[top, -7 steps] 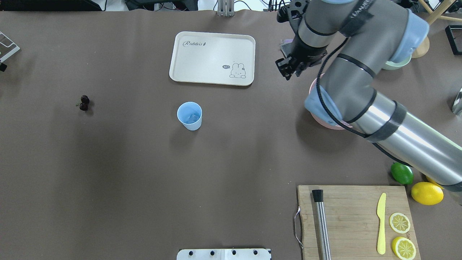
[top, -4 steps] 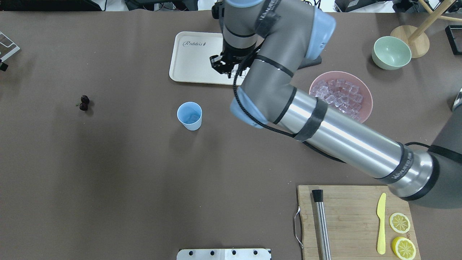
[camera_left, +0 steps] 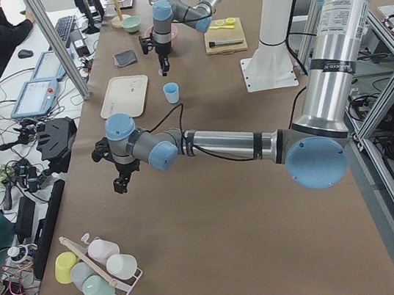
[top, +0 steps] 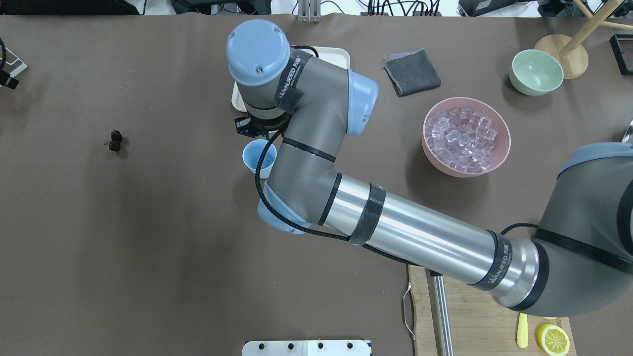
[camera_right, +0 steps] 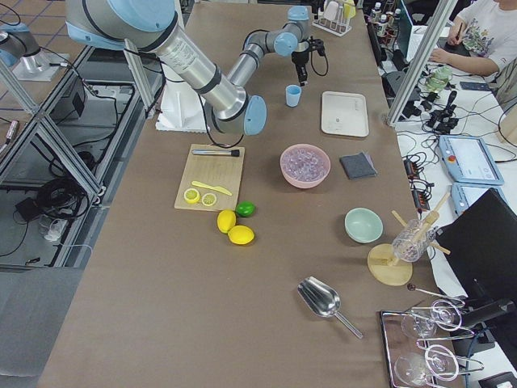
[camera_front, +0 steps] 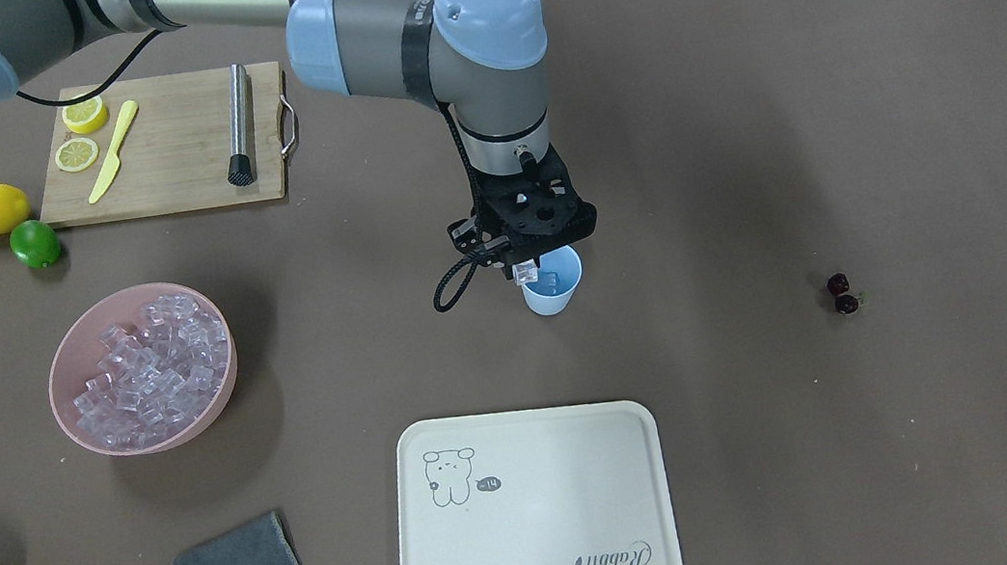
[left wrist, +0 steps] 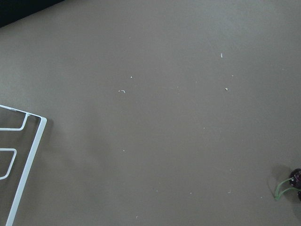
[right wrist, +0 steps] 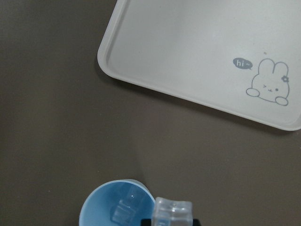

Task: Put ice and cherries in cup
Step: 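Carry the ice cube with the right gripper over the cup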

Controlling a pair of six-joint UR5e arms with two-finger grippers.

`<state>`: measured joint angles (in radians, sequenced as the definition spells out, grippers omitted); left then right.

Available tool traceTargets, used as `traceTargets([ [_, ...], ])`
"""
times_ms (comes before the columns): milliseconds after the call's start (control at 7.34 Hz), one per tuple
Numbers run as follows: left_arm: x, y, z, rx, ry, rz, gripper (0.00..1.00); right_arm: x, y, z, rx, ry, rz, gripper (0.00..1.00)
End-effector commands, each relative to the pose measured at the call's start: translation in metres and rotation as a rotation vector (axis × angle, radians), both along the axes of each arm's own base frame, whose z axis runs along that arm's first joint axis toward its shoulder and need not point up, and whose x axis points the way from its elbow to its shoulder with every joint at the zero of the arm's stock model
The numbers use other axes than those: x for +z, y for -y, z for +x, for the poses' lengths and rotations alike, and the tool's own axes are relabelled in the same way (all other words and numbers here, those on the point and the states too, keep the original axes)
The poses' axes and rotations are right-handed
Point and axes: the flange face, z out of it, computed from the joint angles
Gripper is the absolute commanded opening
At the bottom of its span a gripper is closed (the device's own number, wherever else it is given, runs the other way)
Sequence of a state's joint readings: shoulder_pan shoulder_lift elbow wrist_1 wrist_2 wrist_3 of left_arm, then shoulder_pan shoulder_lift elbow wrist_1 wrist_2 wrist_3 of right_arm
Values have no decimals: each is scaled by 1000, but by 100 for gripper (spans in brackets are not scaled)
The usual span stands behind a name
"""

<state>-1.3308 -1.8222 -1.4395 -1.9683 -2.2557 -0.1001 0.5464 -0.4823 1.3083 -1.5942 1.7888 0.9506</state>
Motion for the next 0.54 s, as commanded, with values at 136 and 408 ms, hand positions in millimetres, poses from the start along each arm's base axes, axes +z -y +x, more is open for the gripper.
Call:
traceTargets([
  [136,2,0,-3,-28,58,37,98,1,-26,-26,-4,-16,25,6],
  [408,6,-3,-3,-26,54,28,98,10,-18,-38,7,20,55,28],
])
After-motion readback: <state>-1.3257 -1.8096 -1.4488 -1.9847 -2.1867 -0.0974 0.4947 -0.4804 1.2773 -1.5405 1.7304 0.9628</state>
